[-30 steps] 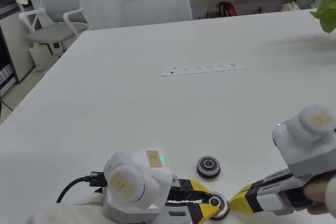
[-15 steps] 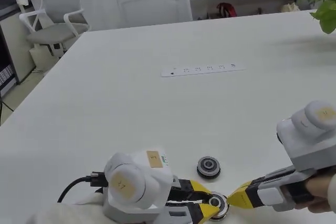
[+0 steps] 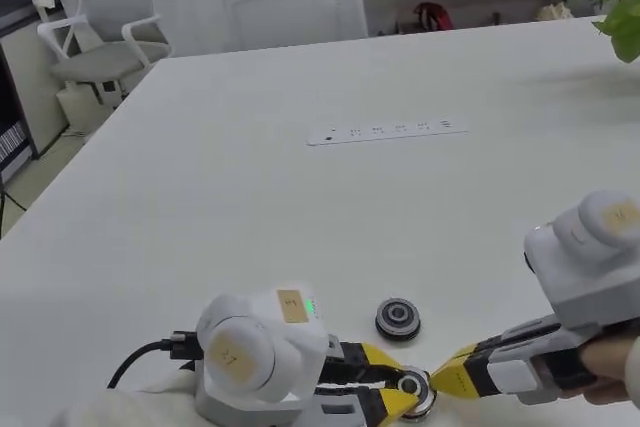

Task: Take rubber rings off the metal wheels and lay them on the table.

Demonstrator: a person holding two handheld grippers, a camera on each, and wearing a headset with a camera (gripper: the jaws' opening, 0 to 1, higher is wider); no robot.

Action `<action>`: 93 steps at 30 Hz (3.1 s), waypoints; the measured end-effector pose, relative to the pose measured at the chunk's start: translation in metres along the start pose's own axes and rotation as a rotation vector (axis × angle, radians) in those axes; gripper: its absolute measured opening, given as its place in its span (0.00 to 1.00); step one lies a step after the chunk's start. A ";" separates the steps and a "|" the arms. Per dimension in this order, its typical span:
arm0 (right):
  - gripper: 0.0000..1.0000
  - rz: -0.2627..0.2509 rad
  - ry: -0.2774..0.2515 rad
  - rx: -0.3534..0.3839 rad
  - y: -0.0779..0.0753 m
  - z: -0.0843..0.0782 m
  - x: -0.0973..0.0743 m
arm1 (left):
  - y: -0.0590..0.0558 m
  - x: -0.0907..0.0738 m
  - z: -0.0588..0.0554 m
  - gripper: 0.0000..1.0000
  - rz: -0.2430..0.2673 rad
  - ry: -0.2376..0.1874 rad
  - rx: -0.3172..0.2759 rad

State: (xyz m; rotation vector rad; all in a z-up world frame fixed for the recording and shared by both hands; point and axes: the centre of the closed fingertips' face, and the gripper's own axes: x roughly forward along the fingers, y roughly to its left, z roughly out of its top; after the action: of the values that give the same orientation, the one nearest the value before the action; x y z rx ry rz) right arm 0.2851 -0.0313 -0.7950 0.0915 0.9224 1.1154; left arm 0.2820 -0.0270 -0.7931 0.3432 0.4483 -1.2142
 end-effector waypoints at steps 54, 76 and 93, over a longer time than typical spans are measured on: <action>0.00 0.032 -0.012 -0.065 0.011 0.009 0.000 | 0.000 0.000 -0.001 0.14 0.012 -0.001 -0.004; 0.00 0.051 -0.043 -0.038 0.021 0.016 -0.001 | -0.001 0.002 0.001 0.14 0.025 0.027 0.043; 0.00 0.037 -0.036 0.008 0.017 0.013 -0.002 | -0.002 0.001 0.000 0.14 0.015 0.047 0.051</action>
State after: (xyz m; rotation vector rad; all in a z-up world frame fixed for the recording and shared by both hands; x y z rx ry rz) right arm 0.2819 -0.0199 -0.7773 0.1351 0.8966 1.1409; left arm 0.2801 -0.0285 -0.7939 0.4189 0.4556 -1.2062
